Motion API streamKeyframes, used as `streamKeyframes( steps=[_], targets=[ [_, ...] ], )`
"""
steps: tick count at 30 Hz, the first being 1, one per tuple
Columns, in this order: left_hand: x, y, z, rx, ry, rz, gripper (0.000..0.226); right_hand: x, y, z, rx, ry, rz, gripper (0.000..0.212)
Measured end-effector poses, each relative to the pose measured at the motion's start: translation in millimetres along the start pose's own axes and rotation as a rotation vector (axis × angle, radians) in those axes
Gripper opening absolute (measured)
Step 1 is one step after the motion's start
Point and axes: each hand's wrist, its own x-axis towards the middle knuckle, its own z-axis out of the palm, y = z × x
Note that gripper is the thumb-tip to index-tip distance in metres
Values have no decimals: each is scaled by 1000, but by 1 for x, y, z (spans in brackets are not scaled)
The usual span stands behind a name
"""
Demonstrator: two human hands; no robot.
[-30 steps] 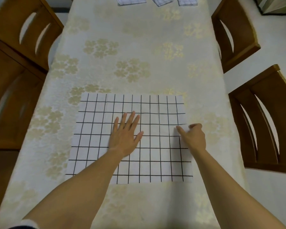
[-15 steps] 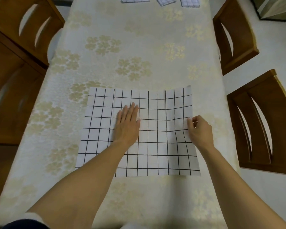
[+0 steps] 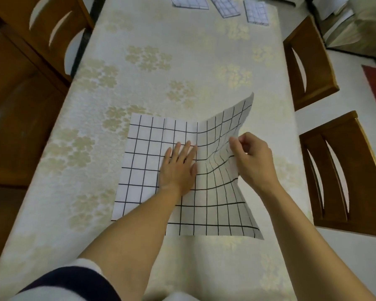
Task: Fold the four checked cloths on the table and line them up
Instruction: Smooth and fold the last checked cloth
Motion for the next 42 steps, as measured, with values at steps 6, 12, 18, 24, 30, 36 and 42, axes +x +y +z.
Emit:
streamKeyframes(
  steps=[6, 12, 18, 24, 30, 36, 42],
  targets=[
    [-12, 2, -36, -494, -86, -170, 65, -8, -53, 55, 166, -96, -31, 31],
    [-25, -43, -113, -1433, -12, -509, 48, -10, -71, 120, 92, -209, -68, 30],
    [-31, -133, -101, -1384, -18, -589, 58, -2, -65, 190, -91, -272, -77, 30],
    [-47, -153, -82, -1266, -92, -582, 53, -5, -45, 229, -110, -446, -21, 37],
    [-50, -157, -68, -998, -20, -562, 40, -13, -16, 194, -74, -169, -181, 23],
    [-57, -158, -70, -832, 16, -511, 34, -31, 55, 164, -365, -150, -357, 51],
    [-70, -160, -73, -850, 55, -531, 38, -44, 85, 167, -595, -341, -384, 75]
  ],
)
